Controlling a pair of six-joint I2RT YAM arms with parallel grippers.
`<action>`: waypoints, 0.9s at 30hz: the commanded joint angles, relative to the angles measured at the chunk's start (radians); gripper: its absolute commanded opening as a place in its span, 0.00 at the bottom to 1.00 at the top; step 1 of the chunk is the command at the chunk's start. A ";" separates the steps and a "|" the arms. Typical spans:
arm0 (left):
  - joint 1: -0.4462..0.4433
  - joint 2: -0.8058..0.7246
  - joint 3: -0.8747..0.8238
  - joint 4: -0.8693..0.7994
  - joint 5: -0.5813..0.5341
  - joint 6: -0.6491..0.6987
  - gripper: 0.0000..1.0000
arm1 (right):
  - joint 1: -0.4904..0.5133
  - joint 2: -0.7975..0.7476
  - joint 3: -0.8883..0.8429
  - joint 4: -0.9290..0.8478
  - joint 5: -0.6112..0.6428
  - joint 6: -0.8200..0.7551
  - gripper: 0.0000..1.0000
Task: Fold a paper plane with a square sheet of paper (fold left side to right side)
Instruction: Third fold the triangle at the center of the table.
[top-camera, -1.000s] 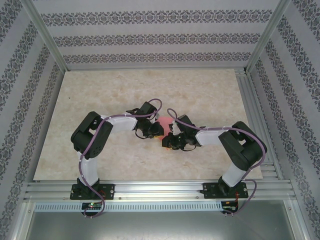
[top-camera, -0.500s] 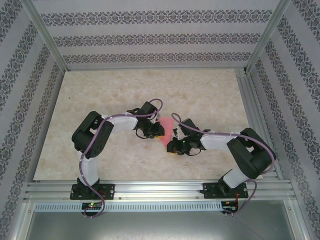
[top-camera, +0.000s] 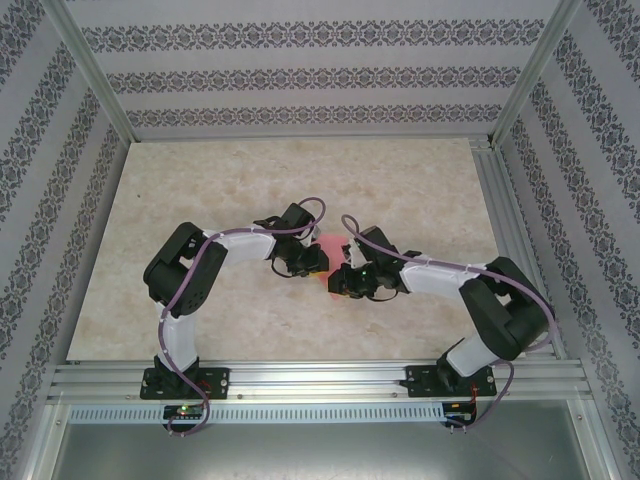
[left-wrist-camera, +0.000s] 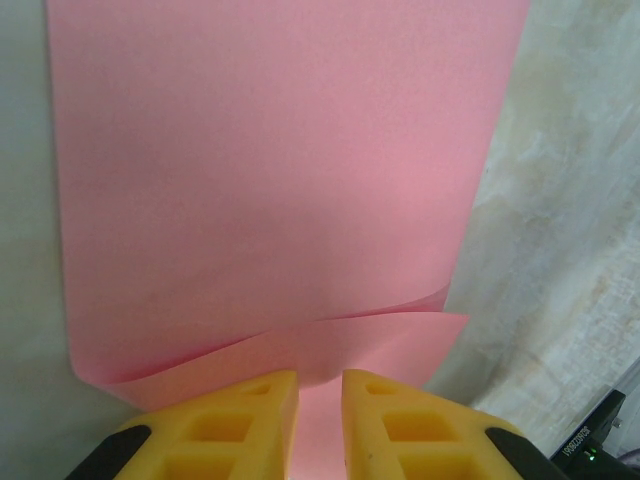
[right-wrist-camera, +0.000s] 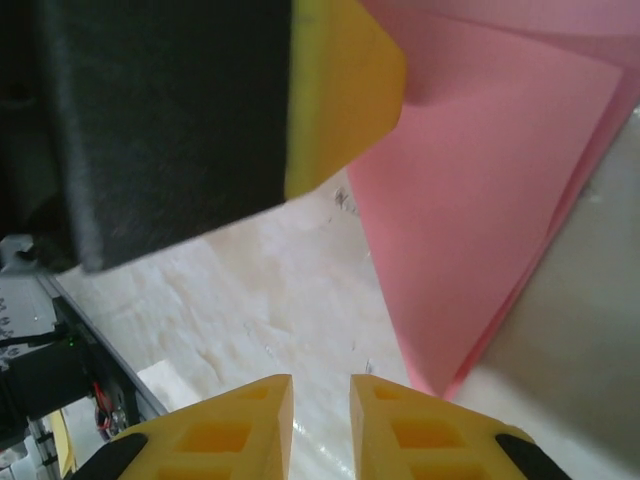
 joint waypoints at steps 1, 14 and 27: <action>-0.010 0.036 -0.002 -0.056 -0.054 0.021 0.23 | -0.006 0.049 0.030 0.046 0.026 0.008 0.22; -0.006 0.008 0.048 -0.097 -0.067 0.043 0.26 | -0.003 0.108 -0.021 -0.134 0.106 -0.042 0.20; 0.061 -0.127 0.130 -0.137 -0.083 0.114 0.30 | 0.018 0.144 -0.017 -0.123 0.106 -0.027 0.17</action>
